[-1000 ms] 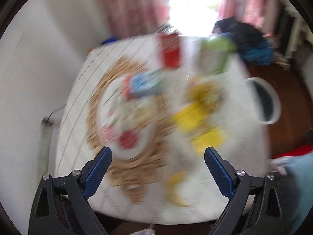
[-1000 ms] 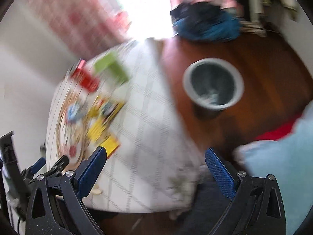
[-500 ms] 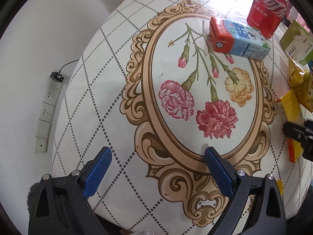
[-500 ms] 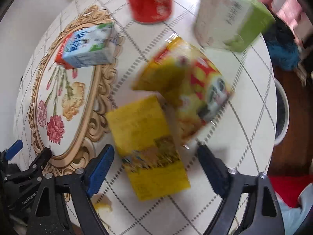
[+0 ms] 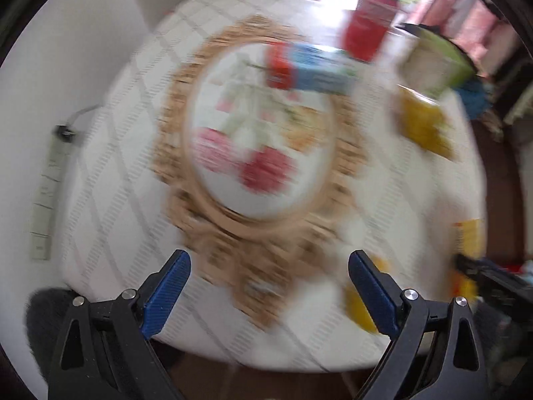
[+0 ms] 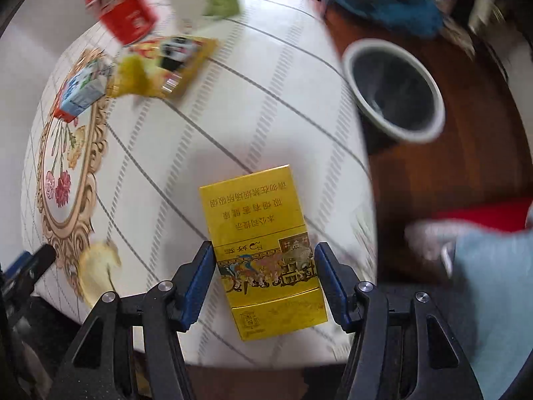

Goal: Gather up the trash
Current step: 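Grasp the yellow cigarette box with the right tool while the left tool grasps the banana peel, then carry the cigarette box and banana peel over the trash bin and open both tools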

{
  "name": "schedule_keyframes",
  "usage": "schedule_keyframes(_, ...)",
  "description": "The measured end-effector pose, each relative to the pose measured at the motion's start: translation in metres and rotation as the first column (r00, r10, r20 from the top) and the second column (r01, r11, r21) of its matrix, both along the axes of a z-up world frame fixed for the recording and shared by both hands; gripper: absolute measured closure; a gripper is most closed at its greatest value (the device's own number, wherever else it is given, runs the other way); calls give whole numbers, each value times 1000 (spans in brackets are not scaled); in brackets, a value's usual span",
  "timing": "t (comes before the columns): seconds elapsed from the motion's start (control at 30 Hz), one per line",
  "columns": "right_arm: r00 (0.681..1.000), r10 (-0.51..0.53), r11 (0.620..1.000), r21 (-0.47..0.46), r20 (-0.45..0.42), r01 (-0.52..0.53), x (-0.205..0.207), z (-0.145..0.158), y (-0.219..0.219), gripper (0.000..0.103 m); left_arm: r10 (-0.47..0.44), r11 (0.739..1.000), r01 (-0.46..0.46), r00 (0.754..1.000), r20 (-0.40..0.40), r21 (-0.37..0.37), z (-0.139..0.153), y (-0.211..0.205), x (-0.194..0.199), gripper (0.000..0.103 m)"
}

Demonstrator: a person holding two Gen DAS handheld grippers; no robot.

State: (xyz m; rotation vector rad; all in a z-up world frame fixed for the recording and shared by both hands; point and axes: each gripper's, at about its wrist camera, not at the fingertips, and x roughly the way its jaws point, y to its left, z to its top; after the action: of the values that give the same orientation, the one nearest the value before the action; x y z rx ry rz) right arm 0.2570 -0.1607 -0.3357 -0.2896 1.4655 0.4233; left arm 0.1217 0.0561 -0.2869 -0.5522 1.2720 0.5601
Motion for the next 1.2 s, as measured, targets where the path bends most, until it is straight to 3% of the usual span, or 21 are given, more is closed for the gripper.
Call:
schedule_keyframes(0.13, 999, -44, 999, 25, -20, 45, -13, -5, -25, 40, -108, 990, 109, 994, 9, -86, -11, -47, 20, 7)
schedule_keyframes(0.17, 999, -39, 999, 25, -21, 39, -15, -6, -25, 40, -123, 989, 123, 992, 5, -84, -16, -53, 22, 16)
schedule_keyframes(0.2, 999, -31, 999, 23, -22, 31, -19, -9, -24, 40, -133, 988, 132, 991, -5, -81, -22, -57, 24, 37)
schedule_keyframes(0.23, 1000, -22, 1000, 16, -20, 22, -20, -10, -23, 40, -136, 988, 133, 990, -23, -84, -27, -57, 27, 50)
schedule_keyframes(0.27, 1000, -13, 1000, 6, -16, 13, -24, -13, -21, 40, -134, 987, 130, 990, -34, -90, -33, -57, 28, 70)
schedule_keyframes(0.33, 1000, -4, 1000, -14, -12, 4, -27, -14, -28, 39, -125, 991, 124, 992, -15, -52, -31, -56, 26, 77)
schedule_keyframes(0.4, 1000, 19, 999, -36, 2, -19, -29, -16, -25, 39, -135, 991, 134, 991, -23, -26, -31, -58, 26, 91)
schedule_keyframes(0.57, 997, 73, 994, -82, 40, -70, -35, -17, -18, 37, -132, 991, 132, 991, -17, -4, -29, -59, 21, 93)
schedule_keyframes(0.93, 995, 74, 997, -32, 61, -72, -36, -4, -13, 42, -144, 988, 144, 990, -2, 52, -9, -61, 6, 95)
schedule_keyframes(1.2, 990, 7, 992, 121, 143, -25, -5, 61, -24, 43, -173, 979, 160, 980, 97, 124, 52, -57, 24, 95)
